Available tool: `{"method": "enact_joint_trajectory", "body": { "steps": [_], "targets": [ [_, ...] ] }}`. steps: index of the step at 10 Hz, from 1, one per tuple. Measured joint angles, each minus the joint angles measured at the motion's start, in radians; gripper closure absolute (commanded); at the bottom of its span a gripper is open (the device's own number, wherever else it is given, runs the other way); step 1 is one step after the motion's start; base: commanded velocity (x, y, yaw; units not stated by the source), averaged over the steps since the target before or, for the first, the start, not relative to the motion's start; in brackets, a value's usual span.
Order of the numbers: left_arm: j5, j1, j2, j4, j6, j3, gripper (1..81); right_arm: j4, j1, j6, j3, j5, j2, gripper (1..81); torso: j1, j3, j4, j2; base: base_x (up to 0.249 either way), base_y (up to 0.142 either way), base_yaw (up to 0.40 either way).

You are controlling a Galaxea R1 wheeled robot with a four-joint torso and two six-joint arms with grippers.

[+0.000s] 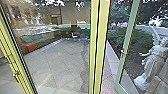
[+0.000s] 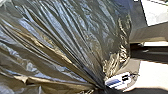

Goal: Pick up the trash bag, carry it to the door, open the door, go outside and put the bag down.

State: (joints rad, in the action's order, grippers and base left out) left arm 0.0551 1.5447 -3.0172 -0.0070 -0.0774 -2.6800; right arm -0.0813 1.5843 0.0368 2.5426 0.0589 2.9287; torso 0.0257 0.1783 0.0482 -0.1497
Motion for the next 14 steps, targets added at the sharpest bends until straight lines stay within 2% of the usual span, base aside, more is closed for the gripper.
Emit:
{"method": "enact_joint_trajectory", "body": {
  "steps": [6, 14],
  "targets": [
    [0.0, 0.0, 0.0, 0.0, 0.0, 0.0, 81.1, 0.001, 0.003, 0.0, 0.034, -0.002, 0.017, 1.0, 0.0, 0.0, 0.0, 0.0, 0.0, 0.0, -0.169],
    [0.0, 0.0, -0.006, 0.0, 0.0, 0.0, 81.1, 0.005, 0.0, 0.0, 0.034, 0.0, 0.021, 1.0, 0.0, 0.0, 0.0, 0.0, 0.0, 0.0, 0.0]
  ]
}}
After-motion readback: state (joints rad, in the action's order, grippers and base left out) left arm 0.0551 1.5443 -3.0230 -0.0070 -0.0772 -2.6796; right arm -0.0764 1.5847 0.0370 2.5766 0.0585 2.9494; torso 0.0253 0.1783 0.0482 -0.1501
